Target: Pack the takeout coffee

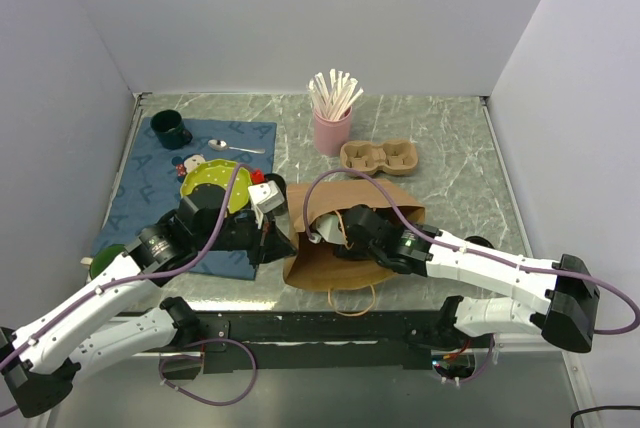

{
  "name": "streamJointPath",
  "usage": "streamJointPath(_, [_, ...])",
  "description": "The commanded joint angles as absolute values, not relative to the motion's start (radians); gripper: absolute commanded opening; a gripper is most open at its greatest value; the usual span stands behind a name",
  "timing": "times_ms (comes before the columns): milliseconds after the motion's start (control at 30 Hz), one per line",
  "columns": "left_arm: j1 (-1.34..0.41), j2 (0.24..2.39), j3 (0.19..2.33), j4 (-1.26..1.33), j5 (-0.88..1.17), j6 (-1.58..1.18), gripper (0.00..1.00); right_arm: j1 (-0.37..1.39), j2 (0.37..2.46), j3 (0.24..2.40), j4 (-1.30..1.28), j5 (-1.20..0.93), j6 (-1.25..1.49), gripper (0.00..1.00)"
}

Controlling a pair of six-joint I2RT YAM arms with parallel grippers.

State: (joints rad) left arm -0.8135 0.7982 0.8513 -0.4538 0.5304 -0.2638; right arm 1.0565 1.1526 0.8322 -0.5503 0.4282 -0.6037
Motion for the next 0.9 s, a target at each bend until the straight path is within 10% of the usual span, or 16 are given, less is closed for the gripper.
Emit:
streamJointPath(0, [-0.830, 0.802, 0.890, -0.426, 0.591, -0.256, 0.01, 1.037, 1.143, 0.856, -0.606, 0.446, -0.580, 0.50])
streamJointPath(867, [-0.841, 0.808, 0.899, -0.431, 0.594, -0.250, 0.01, 1.017, 1.207, 0.795, -0.477, 0.450, -0.574, 0.52])
